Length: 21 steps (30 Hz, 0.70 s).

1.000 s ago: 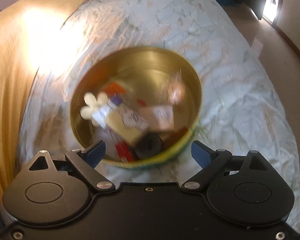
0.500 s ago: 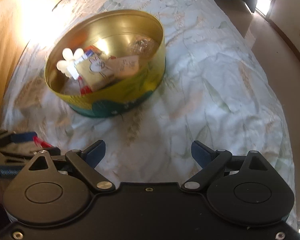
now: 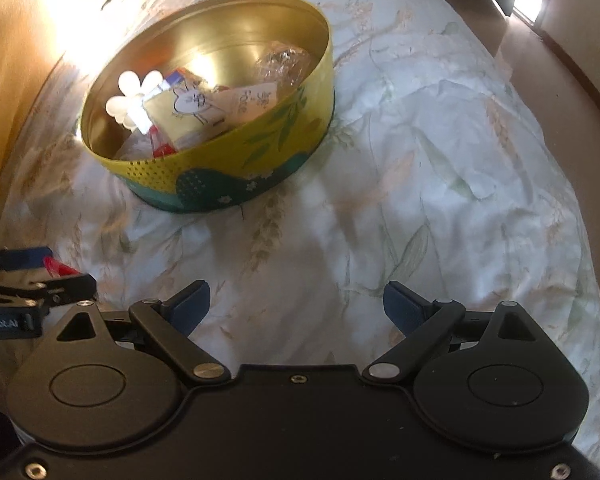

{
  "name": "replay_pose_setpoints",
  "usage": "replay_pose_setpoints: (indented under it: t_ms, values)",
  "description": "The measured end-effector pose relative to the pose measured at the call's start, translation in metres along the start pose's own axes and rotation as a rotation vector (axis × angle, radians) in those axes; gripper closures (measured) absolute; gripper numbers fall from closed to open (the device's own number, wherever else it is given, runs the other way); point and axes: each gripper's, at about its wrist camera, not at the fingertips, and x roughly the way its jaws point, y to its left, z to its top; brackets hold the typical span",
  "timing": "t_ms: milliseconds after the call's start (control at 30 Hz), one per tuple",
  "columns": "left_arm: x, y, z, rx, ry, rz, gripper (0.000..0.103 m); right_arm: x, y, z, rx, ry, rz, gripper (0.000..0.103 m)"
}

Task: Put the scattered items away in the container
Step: 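Carry the red lighter over the tin and open the left gripper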

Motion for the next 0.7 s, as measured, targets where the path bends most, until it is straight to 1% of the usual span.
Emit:
replay_pose_setpoints:
  t_ms: [233,400,567,700]
  values:
    - [-0.007,-0.002,0.004,0.012,-0.009,0.016,0.020,0.002,0.002,0.001,-0.004,-0.001,0.016,0.010]
    - [-0.018,0.004,0.013,-0.009,-0.019,0.009,0.020,0.003,0.006,0.003,-0.030,-0.009,0.017,0.010]
    - [-0.034,0.004,0.034,-0.018,-0.050,0.026,0.020,-0.002,0.009,0.002,-0.044,-0.024,0.050,0.010]
    - [-0.045,-0.001,0.062,-0.010,-0.089,0.039,0.020,-0.003,0.009,0.004,-0.038,-0.032,0.065,0.009]
